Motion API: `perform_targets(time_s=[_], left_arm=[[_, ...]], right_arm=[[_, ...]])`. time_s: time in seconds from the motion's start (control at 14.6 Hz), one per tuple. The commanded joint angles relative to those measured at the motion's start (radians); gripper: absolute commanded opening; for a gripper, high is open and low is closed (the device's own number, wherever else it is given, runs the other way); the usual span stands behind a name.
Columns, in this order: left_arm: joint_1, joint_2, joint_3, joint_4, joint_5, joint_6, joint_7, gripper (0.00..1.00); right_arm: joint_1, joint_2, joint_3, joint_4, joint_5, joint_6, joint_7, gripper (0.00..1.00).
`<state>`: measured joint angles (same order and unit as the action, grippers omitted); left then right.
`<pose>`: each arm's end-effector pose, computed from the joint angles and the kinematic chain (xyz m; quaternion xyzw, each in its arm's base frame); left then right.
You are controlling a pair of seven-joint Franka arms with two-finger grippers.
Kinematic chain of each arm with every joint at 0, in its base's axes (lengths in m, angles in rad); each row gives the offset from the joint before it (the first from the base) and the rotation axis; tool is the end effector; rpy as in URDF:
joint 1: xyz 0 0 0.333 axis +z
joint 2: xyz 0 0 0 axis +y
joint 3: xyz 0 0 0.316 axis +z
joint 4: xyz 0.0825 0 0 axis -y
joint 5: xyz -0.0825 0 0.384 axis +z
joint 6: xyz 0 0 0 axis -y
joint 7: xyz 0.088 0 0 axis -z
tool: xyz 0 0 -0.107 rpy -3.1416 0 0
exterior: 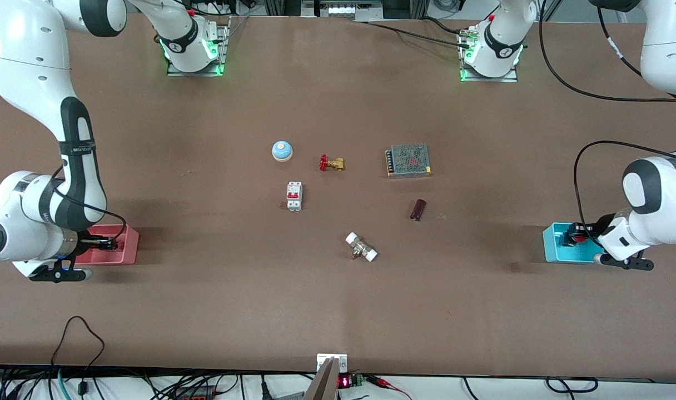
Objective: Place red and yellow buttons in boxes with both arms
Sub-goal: 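Lower the yellow button into the pink box while the left gripper releases red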
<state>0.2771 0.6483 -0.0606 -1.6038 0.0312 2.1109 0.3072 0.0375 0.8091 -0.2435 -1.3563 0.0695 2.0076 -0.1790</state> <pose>0.6617 0.1521 0.2396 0.9963 -0.0493 -0.0660 0.0238 0.7136 -0.1079 0.2368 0.9959 0.0002 -0.0776 0.0456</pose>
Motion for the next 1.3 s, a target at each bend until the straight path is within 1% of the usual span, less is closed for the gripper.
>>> perform_targets(time_s=[0.0, 0.07, 0.21, 0.34, 0.41, 0.48, 0.55, 0.62, 0.68, 0.75, 0.89, 1.03, 1.09, 1.23], left_arm=[[-0.004, 0.013, 0.005, 0.024, 0.012, -0.003, 0.009, 0.53], [-0.006, 0.011, 0.004, 0.025, 0.012, -0.005, 0.01, 0.6], [-0.012, 0.011, 0.004, 0.071, 0.013, -0.006, 0.007, 0.71], [-0.018, 0.002, -0.004, 0.1, 0.013, -0.005, 0.004, 0.92], [-0.024, 0.001, -0.007, 0.125, 0.015, -0.006, -0.006, 0.96], [-0.036, -0.009, -0.007, 0.127, 0.015, -0.006, -0.016, 0.98], [-0.047, -0.028, -0.007, 0.124, 0.015, -0.009, -0.028, 1.0], [-0.064, -0.051, -0.008, 0.119, 0.015, -0.014, -0.054, 1.0], [-0.081, -0.073, -0.008, 0.114, 0.015, -0.02, -0.081, 1.0], [-0.091, -0.093, -0.01, 0.11, 0.015, -0.031, -0.103, 1.0], [-0.113, -0.148, -0.01, 0.076, 0.015, -0.043, -0.126, 1.0], [-0.139, -0.223, -0.011, 0.018, 0.015, -0.045, -0.183, 1.0], [-0.16, -0.26, -0.011, -0.01, 0.015, -0.06, -0.215, 1.0], [-0.179, -0.335, -0.011, -0.043, 0.015, -0.127, -0.24, 1.0]], right_arm=[[-0.024, 0.012, 0.015, 0.013, 0.003, 0.011, -0.033, 0.34], [-0.024, 0.012, 0.015, 0.013, 0.003, 0.011, -0.033, 0.34], [-0.03, 0.013, 0.016, 0.01, 0.007, 0.013, -0.034, 0.35], [-0.031, 0.016, 0.018, 0.006, 0.01, 0.023, -0.036, 0.4], [-0.031, 0.016, 0.018, 0.006, 0.01, 0.033, -0.037, 0.42], [-0.031, 0.016, 0.018, 0.005, 0.012, 0.042, -0.036, 0.58], [-0.031, 0.016, 0.018, 0.005, 0.029, 0.045, -0.036, 0.7], [-0.031, 0.016, 0.018, 0.005, 0.041, 0.045, -0.037, 0.81], [-0.033, 0.016, 0.018, 0.005, 0.042, 0.045, -0.036, 0.89], [-0.034, 0.016, 0.019, 0.005, 0.042, 0.045, -0.036, 0.98], [-0.034, 0.013, 0.018, 0.005, 0.042, 0.043, -0.034, 1.0], [-0.027, -0.002, 0.021, 0.006, 0.044, 0.031, -0.03, 1.0], [-0.024, -0.028, 0.023, 0.006, 0.044, 0.016, -0.028, 1.0], [-0.024, -0.073, 0.023, 0.016, 0.061, -0.065, -0.028, 1.0]])
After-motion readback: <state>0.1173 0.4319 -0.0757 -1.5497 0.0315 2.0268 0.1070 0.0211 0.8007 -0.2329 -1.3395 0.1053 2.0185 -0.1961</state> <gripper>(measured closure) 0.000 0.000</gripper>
